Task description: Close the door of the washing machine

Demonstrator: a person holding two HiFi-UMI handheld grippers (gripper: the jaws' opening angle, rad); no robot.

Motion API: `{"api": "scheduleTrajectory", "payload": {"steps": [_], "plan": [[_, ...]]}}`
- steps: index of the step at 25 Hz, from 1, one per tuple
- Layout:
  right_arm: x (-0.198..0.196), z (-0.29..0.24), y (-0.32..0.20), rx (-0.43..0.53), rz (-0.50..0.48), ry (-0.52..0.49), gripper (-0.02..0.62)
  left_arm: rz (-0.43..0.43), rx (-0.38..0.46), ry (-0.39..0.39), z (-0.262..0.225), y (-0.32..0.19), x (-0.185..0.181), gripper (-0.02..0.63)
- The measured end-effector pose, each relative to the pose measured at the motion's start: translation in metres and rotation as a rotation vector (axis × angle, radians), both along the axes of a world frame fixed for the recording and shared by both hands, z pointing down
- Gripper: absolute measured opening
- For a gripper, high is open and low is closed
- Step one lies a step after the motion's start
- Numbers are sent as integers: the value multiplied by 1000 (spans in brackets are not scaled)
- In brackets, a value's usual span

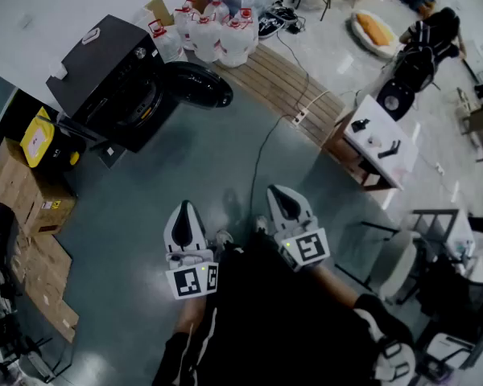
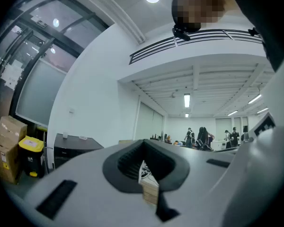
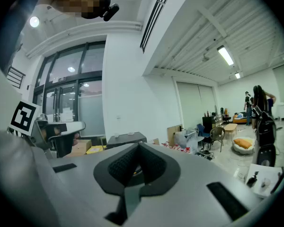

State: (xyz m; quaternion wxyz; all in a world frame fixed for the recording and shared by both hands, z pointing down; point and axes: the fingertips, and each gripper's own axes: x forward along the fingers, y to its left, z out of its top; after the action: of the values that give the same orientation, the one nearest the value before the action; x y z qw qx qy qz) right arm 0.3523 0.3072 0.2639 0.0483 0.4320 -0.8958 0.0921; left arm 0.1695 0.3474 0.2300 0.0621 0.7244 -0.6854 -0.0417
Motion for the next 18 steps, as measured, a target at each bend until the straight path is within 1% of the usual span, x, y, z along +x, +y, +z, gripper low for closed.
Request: {"api": "scheduleTrajectory", "payload": {"steps": [5, 12, 14, 15, 16, 17, 18], "plan": [[-1, 5, -2, -8, 0, 12, 3, -4, -4, 4, 5, -2, -3, 3], [-6, -6, -2, 28, 3, -16, 3, 7, 3, 12, 3, -3, -3, 3], [-9, 2, -4, 12, 2, -21, 5, 10, 1, 15, 5, -4, -5, 3], [-12, 10, -6, -12, -12, -19, 54, 11, -1, 18, 6, -5, -5, 3], [-16, 18, -6, -40, -31, -11, 200, 12, -3, 22, 7, -4, -6, 3], [-19, 23, -4, -65, -46, -1, 229, 13, -5, 26, 7, -4, -7, 3], [-22, 26, -3, -79, -53, 5, 229, 15, -6, 30, 7, -3, -8, 3]]}}
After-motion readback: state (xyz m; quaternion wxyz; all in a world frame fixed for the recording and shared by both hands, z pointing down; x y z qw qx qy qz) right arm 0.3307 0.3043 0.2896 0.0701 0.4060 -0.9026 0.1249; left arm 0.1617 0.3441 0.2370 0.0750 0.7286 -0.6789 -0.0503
